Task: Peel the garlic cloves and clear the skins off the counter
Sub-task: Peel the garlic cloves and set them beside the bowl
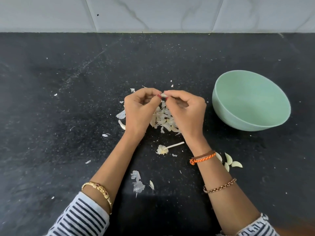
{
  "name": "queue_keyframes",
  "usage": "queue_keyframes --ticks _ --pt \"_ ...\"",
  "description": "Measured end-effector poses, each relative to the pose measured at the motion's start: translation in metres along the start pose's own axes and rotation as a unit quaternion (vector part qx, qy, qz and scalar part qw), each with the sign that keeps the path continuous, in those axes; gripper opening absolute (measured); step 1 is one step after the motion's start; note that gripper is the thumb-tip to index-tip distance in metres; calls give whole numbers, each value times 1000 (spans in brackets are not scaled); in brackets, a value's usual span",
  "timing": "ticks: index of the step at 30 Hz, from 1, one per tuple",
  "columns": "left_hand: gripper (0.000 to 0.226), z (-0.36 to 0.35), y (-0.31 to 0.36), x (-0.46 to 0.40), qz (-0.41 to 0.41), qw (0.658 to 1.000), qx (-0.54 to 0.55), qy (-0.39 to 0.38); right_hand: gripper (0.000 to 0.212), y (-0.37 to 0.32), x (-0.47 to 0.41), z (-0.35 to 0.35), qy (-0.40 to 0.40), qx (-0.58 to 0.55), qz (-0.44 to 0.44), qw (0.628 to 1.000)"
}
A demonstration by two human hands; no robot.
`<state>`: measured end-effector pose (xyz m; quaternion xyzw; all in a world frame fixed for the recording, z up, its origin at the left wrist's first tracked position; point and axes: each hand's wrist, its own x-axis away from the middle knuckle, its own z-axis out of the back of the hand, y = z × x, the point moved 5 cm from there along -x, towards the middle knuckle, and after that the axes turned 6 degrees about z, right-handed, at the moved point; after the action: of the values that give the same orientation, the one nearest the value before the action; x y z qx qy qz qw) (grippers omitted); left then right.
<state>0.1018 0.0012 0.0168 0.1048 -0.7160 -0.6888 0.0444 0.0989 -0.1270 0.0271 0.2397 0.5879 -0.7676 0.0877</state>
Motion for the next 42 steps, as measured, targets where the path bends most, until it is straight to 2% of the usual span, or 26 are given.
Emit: queue_keyframes --ticks 6,10,18,23,27,34,39,42 --pt "17 1 0 0 1 999 17 33 19 1 1 -1 -6 -75 -73 994" --pt "15 2 0 2 -11 999 29 38 15 -2 1 -1 2 -109 -77 991" --pt "23 4 1 -1 -22 998 34 38 19 5 1 -2 -20 -78 -74 994" --pt "31 1 4 -1 -20 998 54 2 19 1 3 -3 8 3 -19 1000" --pt "33 0 4 0 1 996 88 2 17 -2 7 -6 57 20 -9 998" --pt "37 -1 7 5 43 983 178 17 17 -5 8 -6 56 23 58 996" --pt "36 -6 3 6 96 973 207 19 15 -8 8 -1 49 0 107 993" --pt "33 -3 3 5 100 973 207 17 23 -7 6 2 25 -87 53 994"
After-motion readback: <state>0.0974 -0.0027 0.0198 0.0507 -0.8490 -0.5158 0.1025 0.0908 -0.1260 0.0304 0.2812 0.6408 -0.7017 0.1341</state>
